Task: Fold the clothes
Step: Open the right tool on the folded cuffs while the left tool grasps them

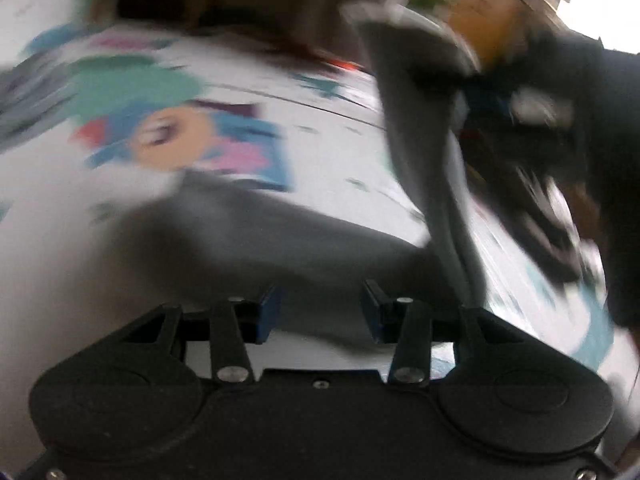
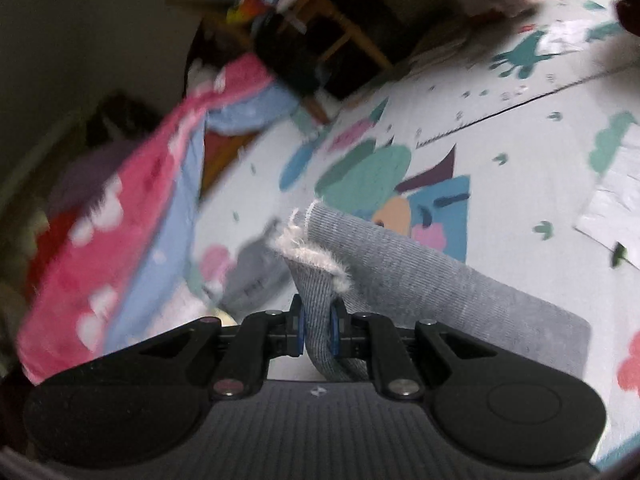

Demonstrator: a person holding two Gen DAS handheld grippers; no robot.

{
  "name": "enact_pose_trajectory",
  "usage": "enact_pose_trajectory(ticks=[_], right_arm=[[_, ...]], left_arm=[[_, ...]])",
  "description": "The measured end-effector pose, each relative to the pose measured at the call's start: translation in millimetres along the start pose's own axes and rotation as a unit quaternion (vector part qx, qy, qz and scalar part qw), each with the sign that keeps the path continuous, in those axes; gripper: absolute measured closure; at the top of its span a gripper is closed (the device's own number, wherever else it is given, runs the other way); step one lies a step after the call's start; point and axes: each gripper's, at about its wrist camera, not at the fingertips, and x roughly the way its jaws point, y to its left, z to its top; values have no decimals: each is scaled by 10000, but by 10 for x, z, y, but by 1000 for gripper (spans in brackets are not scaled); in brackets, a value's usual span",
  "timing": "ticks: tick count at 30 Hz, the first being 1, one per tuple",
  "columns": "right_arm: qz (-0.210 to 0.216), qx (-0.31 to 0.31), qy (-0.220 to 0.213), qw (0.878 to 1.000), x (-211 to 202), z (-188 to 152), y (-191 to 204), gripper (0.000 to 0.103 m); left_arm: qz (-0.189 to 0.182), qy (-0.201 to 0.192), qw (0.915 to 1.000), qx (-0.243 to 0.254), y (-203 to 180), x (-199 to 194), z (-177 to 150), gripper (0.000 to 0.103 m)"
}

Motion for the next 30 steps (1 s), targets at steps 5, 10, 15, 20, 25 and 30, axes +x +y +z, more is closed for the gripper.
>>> enact_pose_trajectory(ticks=[5, 10, 15, 20, 25, 30], right_arm=[[-550, -471, 465, 9963, 533, -175, 122, 88], [-987, -1138, 821, 9852, 940, -364, 243, 88], [-1187, -1461, 1051, 9765, 1184, -483, 275, 69], [-794, -1369, 755, 9845, 738, -474, 324, 48], [-1319, -977, -58, 9864, -29, -507, 52, 48], [-2056, -358, -152, 9779, -373, -608, -515, 50]], left_arm=[[256, -66, 9973, -689, 345, -194, -7, 60], [363, -83, 9949, -932, 511, -240, 57, 60], [328, -209, 9931, -1108, 610, -266, 146, 60], [253, -304, 9904, -1322, 646, -312, 211, 60], [-19, -355, 9918, -1229, 501, -268, 356, 60], [-309, -405, 9978, -422, 229, -122, 564, 60]])
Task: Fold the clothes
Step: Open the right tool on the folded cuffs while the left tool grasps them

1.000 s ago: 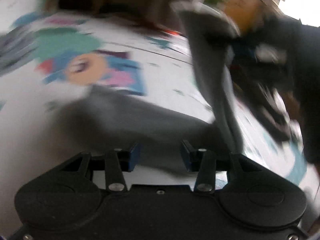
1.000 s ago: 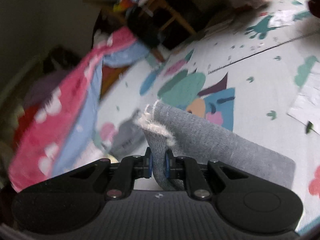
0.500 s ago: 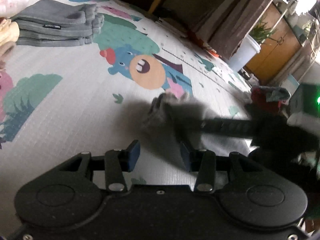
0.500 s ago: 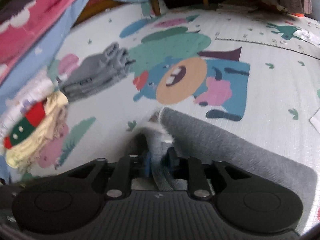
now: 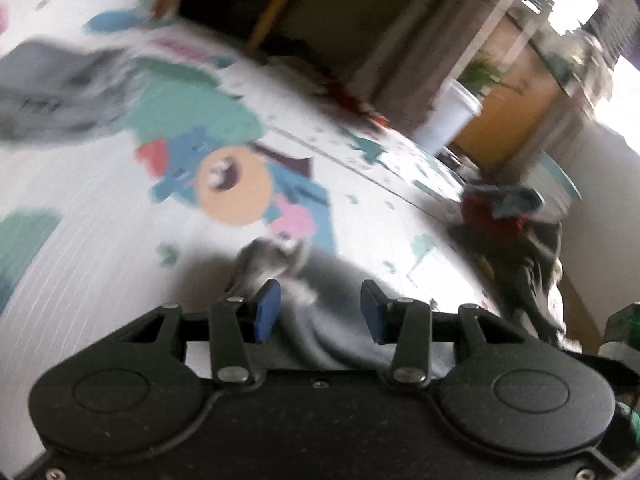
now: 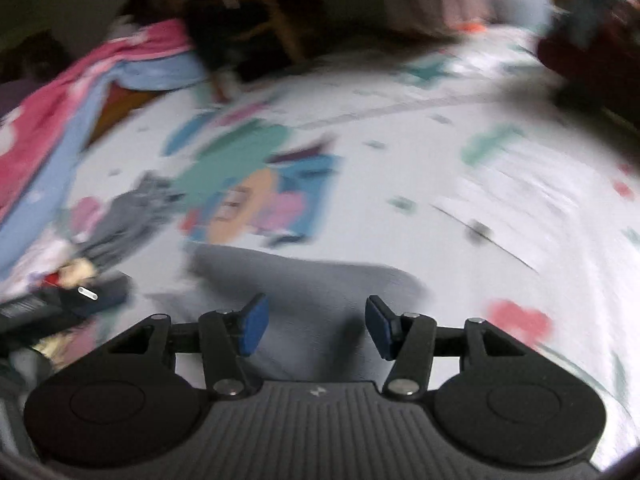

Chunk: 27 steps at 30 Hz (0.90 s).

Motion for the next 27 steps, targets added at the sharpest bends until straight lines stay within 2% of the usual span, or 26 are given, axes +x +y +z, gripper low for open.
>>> enact_pose_trajectory(ticks=[3, 4, 5, 6, 7, 9, 11, 16, 18, 19, 20, 25, 27], right_arm=[[54, 235, -32, 9997, 1, -63, -174, 57], [114, 197, -43, 9997, 18, -66, -169, 61], [178, 146, -47, 9997, 41, -66, -155, 63], [241, 95, -50, 9997, 64, -66, -141, 64], [287, 33, -14, 9996, 101, -62, -126, 64], [338, -80, 70, 9994, 181, -57, -102, 64], [366, -178, 149, 9991, 250, -56, -85, 64], [375, -282, 253, 9986, 286, -111, -99, 64], [399, -216, 240, 9987, 277, -99, -104, 64], [408, -180, 233, 9987, 273, -89, -105, 64], [425, -155, 178, 9988, 246, -74, -103, 64], [438, -367, -375, 9977, 20, 56, -22, 64], [466, -560, -458, 9963, 31, 114, 44, 64]], left_arm=[[-215, 139, 9990, 378, -62, 231, 22, 60], [-8, 295, 9988, 401, -14, 344, -15, 60], [387, 470, 9972, 439, 53, 448, -64, 66], [568, 508, 9959, 486, 97, 478, -100, 75], [649, 494, 9952, 533, 132, 482, -130, 77], [533, 493, 9957, 572, 94, 441, -126, 77], [466, 570, 9949, 685, 50, 456, -109, 72], [699, 702, 9935, 562, 80, 508, -101, 71], [783, 774, 9912, 732, 17, 547, -122, 71], [815, 833, 9886, 953, -37, 572, -130, 89], [778, 819, 9876, 1087, -72, 563, -123, 96], [557, 438, 9895, 1260, -180, 304, 103, 96], [534, 449, 9904, 1197, -143, 282, 147, 96]])
